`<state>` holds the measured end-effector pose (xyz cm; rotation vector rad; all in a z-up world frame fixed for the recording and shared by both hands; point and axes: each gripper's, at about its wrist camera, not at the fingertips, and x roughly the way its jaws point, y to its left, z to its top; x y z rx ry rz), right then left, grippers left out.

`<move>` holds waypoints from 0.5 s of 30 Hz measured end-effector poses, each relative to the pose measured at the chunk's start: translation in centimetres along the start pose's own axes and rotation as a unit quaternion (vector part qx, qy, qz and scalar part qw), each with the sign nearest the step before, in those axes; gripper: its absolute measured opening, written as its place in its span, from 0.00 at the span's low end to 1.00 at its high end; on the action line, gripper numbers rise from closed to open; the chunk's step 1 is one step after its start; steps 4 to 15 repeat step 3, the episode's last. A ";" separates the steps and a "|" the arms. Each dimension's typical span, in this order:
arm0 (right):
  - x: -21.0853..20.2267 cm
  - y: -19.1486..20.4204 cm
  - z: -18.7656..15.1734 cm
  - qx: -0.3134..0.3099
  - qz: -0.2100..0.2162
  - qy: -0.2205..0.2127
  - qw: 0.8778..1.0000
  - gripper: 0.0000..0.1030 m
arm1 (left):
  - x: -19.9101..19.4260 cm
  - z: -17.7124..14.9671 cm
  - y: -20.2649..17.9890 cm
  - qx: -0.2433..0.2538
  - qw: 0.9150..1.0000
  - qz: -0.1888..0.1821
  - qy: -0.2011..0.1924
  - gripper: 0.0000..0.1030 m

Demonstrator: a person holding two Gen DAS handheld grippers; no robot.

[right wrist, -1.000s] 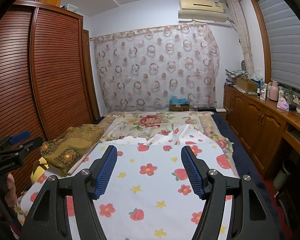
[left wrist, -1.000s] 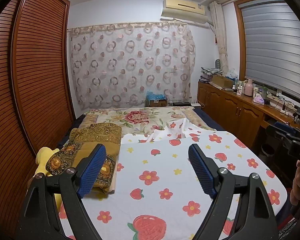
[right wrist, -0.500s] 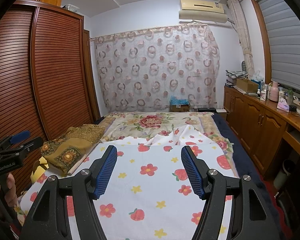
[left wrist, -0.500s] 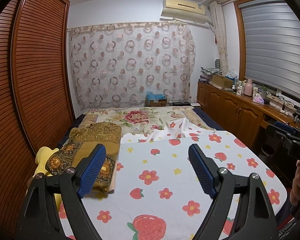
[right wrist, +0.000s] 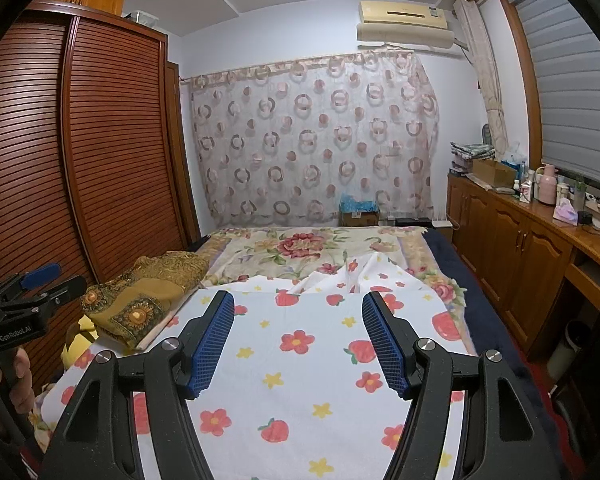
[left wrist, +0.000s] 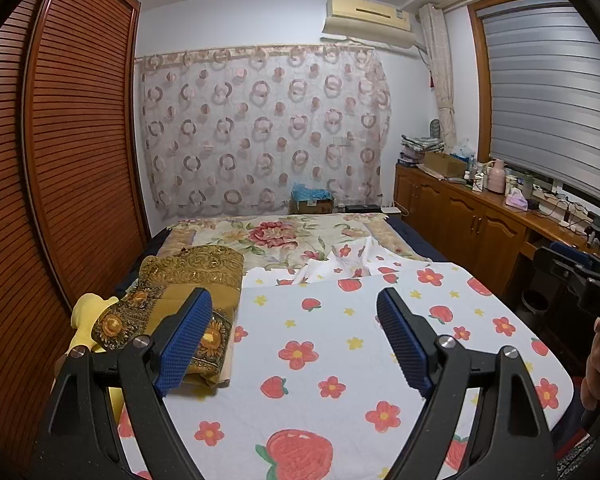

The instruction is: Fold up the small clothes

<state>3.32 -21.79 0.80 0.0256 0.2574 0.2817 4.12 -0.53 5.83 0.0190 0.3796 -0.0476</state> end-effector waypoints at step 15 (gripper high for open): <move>0.0 0.0 0.0 -0.001 0.000 0.000 1.000 0.67 | -0.1 0.0 -0.1 0.000 1.000 0.001 0.000 0.82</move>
